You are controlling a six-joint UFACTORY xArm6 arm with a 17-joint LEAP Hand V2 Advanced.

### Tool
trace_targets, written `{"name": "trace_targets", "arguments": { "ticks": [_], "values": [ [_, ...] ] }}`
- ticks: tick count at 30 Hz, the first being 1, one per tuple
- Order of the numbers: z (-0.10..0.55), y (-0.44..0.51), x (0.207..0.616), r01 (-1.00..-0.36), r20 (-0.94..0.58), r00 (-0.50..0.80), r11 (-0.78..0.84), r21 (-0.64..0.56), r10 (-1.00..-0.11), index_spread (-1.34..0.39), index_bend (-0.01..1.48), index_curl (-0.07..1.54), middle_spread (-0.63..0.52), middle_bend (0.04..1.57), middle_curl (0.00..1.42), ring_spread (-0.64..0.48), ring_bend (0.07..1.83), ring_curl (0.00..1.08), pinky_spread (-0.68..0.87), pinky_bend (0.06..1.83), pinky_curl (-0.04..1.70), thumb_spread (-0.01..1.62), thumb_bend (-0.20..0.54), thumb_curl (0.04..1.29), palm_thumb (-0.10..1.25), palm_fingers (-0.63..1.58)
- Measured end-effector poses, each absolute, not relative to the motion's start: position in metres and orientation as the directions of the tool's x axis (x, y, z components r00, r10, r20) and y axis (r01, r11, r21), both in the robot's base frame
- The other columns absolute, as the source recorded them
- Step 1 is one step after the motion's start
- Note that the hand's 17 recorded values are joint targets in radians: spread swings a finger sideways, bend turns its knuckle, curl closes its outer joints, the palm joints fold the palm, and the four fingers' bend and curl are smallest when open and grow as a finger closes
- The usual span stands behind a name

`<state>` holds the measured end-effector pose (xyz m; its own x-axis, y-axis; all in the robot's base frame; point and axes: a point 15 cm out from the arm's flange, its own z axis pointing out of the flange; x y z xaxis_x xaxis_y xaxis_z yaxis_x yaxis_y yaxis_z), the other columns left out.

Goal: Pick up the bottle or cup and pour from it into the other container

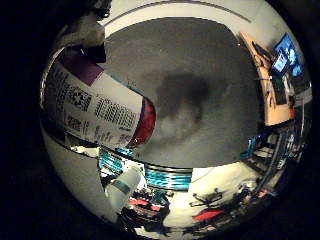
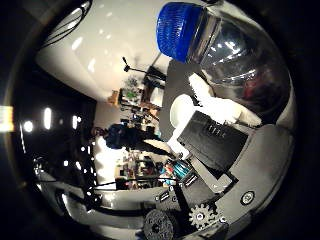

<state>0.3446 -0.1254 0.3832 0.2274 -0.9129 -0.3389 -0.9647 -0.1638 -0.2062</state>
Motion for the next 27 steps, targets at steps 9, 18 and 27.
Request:
{"name": "trace_targets", "arguments": {
  "ticks": [9, 18, 27],
  "values": [
    [0.403, -0.058, 0.349, -0.934, -0.070, 0.352, -0.346, -0.090, -0.933, -0.17, 1.24, 0.79, -0.13, 1.39, 0.80, -0.21, 1.40, 0.75, -0.20, 1.34, 0.93, 0.43, -0.019, 0.99, 1.10, 1.11],
    [0.406, 0.005, 0.355, -0.885, 0.185, 0.463, -0.465, 0.035, -0.867, -0.17, 1.24, 0.79, -0.13, 1.39, 0.80, -0.22, 1.39, 0.77, -0.21, 1.30, 0.98, 0.41, -0.018, 1.00, 1.10, 1.11],
    [0.373, 0.054, 0.356, -0.823, 0.344, 0.568, -0.517, 0.236, -0.747, -0.17, 1.23, 0.79, -0.13, 1.38, 0.80, -0.22, 1.38, 0.78, -0.21, 1.28, 1.00, 0.39, -0.019, 1.01, 1.09, 1.12]
  ]
}}
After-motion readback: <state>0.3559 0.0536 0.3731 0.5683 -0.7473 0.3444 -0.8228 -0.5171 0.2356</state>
